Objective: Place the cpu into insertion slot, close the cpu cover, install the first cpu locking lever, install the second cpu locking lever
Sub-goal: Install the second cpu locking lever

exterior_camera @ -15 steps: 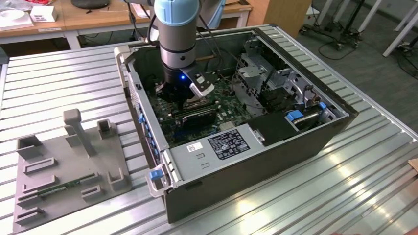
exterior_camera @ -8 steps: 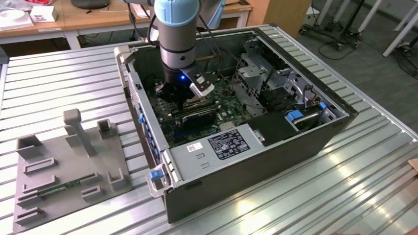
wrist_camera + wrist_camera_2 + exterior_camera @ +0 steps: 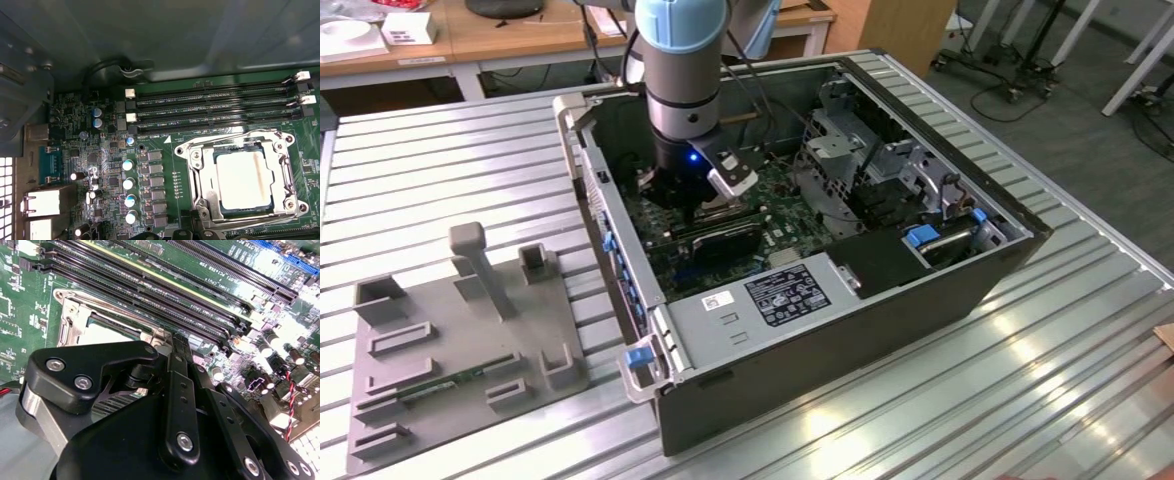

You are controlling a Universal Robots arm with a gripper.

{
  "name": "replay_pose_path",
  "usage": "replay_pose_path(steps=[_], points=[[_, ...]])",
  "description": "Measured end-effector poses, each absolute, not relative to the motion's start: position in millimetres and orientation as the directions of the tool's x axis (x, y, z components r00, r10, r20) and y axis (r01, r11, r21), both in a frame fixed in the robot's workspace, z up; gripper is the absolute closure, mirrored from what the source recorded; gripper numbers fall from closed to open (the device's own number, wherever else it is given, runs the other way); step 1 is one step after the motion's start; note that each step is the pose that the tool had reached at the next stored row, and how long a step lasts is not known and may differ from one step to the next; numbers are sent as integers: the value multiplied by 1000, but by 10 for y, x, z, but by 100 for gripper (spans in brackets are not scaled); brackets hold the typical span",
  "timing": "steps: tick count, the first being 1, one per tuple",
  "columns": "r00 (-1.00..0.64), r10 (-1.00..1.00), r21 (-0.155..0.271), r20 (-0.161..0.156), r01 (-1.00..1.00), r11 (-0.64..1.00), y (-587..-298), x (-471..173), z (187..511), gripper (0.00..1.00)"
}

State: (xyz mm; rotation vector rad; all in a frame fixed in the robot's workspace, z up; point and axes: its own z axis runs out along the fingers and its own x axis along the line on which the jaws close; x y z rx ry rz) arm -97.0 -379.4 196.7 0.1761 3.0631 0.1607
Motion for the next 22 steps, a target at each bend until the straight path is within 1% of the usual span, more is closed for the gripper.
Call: replay_pose_path(steps=[13,22], points=[[-991,118,108,-63,111,988,-3795,-971,2087,90],[-991,119,107,-62,111,988,-3795,-940,2088,90]])
